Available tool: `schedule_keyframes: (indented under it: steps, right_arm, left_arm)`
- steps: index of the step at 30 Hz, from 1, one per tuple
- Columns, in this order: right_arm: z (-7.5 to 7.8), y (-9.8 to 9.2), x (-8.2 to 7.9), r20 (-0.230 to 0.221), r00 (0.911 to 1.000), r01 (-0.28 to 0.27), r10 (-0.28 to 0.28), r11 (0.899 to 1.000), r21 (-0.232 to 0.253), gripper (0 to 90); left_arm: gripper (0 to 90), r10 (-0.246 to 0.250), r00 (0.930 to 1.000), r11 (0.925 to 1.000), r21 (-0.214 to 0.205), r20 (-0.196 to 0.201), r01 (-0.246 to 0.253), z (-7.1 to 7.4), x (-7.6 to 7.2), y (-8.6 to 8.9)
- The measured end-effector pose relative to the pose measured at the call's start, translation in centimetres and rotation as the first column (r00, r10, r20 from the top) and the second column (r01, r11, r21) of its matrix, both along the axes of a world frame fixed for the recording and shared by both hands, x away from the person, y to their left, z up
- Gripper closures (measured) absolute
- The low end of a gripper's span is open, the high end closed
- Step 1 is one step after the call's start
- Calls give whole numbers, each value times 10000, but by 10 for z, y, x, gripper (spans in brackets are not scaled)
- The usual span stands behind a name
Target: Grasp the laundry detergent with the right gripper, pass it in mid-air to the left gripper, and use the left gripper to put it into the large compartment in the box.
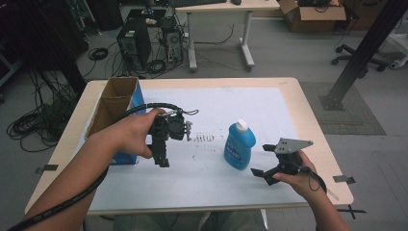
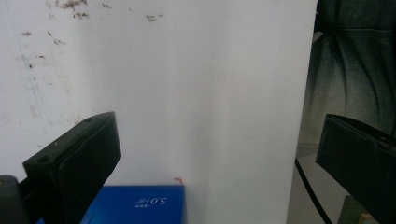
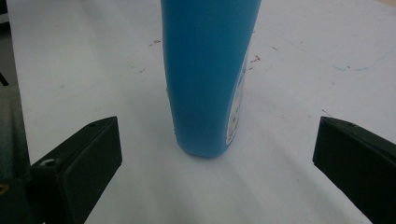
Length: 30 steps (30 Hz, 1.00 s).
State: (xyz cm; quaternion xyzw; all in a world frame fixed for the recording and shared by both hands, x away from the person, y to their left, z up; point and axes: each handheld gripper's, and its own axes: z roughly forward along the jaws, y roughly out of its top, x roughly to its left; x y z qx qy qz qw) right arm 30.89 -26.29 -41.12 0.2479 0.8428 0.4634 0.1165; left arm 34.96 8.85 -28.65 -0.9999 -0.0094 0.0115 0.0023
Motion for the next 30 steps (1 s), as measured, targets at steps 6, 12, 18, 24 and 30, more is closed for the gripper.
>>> schedule_keyframes:
  steps: [6, 12, 18, 24, 30]
  right_arm:
    - [-3, 4, 1, 38, 10000, 39, -40, 9998, 209, 11]
    - [-8, 12, 1, 8, 10000, 6, -7, 9990, 443, 12]
    - [-12, 18, 2, 30, 10000, 31, -33, 9978, 666, 11]
    - [-13, 21, 3, 79, 9999, 92, -100, 9960, 890, 10]
    - [-15, 25, 4, 110, 9998, 155, -167, 9950, 982, 9]
  left_arm:
    - [2, 29, 10000, 10000, -49, -18, -29, -1, 0, 1]
    - [2, 13, 10000, 10000, -30, -29, -13, -1, -1, 1]
    - [2, -19, 10000, 10000, -21, -44, 18, -2, -1, 2]
    - [2, -30, 10000, 10000, -70, -23, 30, -2, 0, 1]
    - [2, -37, 10000, 9999, -107, 0, 37, -2, -1, 1]
